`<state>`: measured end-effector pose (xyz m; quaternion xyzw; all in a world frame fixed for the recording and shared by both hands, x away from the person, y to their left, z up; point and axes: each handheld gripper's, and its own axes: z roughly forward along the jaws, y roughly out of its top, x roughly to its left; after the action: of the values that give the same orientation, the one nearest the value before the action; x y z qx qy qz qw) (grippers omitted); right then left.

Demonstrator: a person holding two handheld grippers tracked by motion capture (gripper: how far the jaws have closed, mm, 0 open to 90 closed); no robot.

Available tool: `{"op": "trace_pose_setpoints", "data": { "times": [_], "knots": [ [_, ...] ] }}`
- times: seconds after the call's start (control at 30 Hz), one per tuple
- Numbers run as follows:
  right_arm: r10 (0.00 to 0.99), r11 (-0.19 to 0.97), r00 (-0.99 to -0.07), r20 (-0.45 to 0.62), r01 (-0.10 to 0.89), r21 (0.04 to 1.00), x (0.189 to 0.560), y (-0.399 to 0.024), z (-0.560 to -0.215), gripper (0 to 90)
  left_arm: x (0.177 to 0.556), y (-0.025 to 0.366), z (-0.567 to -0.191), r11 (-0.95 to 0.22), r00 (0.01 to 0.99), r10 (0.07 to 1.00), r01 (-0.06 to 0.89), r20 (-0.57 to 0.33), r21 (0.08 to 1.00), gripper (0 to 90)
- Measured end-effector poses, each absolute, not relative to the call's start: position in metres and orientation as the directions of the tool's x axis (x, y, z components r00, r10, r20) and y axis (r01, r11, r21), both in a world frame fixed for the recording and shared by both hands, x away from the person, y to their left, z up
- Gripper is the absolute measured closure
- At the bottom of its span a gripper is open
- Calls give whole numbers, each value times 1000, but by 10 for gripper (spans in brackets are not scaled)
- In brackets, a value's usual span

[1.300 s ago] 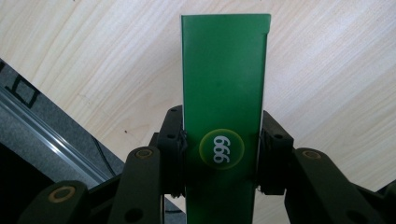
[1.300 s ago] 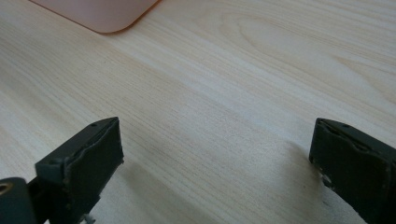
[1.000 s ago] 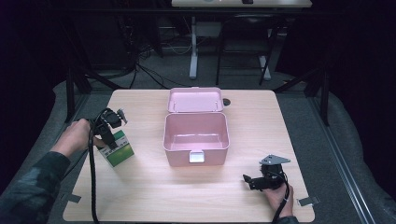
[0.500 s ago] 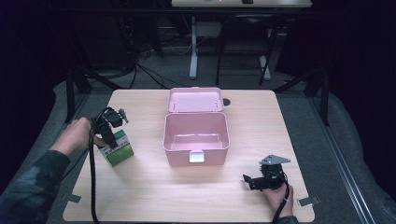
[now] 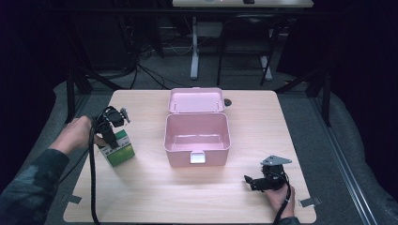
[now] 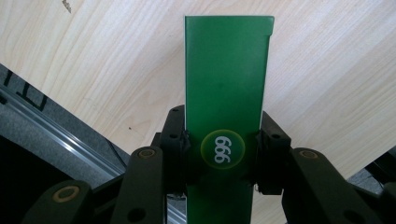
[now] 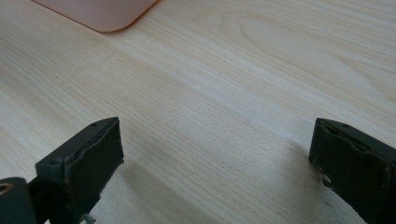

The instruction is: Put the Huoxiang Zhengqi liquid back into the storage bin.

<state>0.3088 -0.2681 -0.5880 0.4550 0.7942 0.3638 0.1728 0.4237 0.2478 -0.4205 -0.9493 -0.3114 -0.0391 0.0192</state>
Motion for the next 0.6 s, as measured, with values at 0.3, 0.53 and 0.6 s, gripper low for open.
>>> {"op": "trace_pose_setpoints", "data": {
  "times": [0.3,0.53,0.6],
  "knots": [
    [847,328,-529,50,594,735,309,-268,-588,20,421,245,-412,-814,812,578,581,83,-20,631],
    [847,328,-529,50,595,734,309,-268,-588,20,420,243,-404,-819,817,570,574,83,-25,631],
    [847,328,-529,50,595,734,309,-268,-588,20,420,243,-401,-822,820,565,569,86,-26,631]
  ]
}}
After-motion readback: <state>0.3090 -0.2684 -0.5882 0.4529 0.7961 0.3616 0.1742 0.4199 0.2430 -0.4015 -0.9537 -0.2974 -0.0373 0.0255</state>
